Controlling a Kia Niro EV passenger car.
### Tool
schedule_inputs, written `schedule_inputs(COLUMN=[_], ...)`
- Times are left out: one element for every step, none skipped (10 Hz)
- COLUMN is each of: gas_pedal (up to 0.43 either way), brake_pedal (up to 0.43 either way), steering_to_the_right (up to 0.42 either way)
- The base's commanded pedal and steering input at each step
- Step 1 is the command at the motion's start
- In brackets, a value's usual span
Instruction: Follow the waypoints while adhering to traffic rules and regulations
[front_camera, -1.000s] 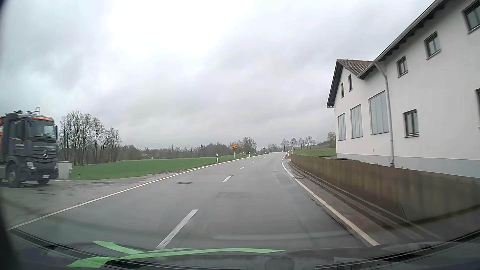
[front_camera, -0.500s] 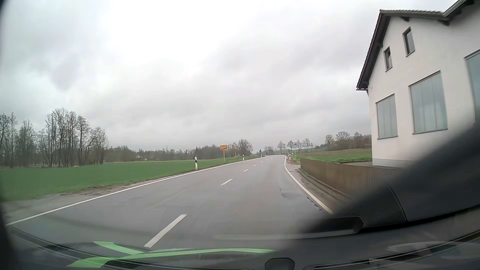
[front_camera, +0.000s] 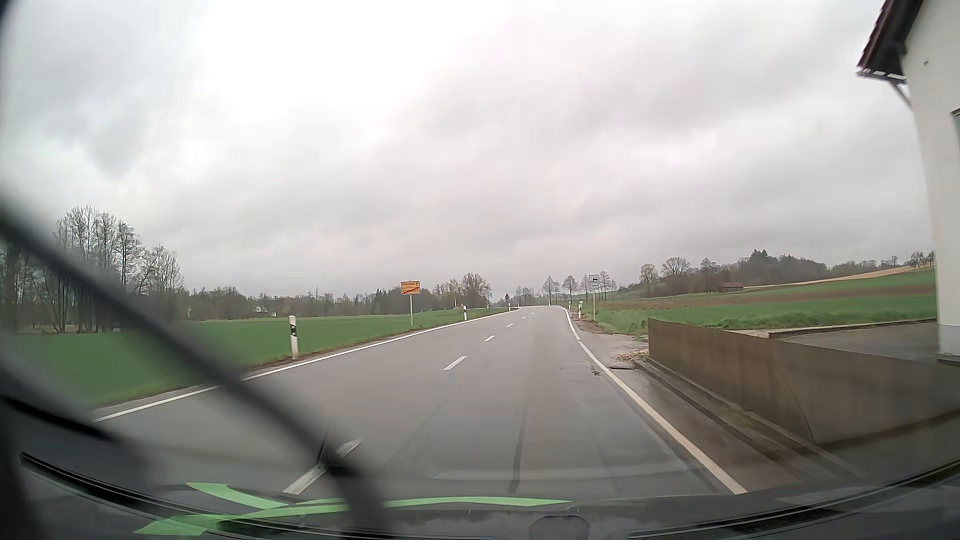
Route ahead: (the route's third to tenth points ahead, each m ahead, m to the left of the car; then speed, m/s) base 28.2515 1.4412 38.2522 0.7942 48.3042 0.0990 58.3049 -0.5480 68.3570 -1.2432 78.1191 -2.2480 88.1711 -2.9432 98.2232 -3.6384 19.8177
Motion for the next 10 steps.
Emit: schedule_inputs(gas_pedal=[0.098, 0.11, 0.11, 0.11, 0.11, 0.11, 0.118, 0.13, 0.13, 0.138], brake_pedal=[0.0, 0.0, 0.0, 0.0, 0.0, 0.0, 0.0, 0.0, 0.0, 0.0], steering_to_the_right=[0.013, 0.014, 0.014, 0.014, 0.014, 0.013, 0.013, 0.013, 0.01, 0.01])
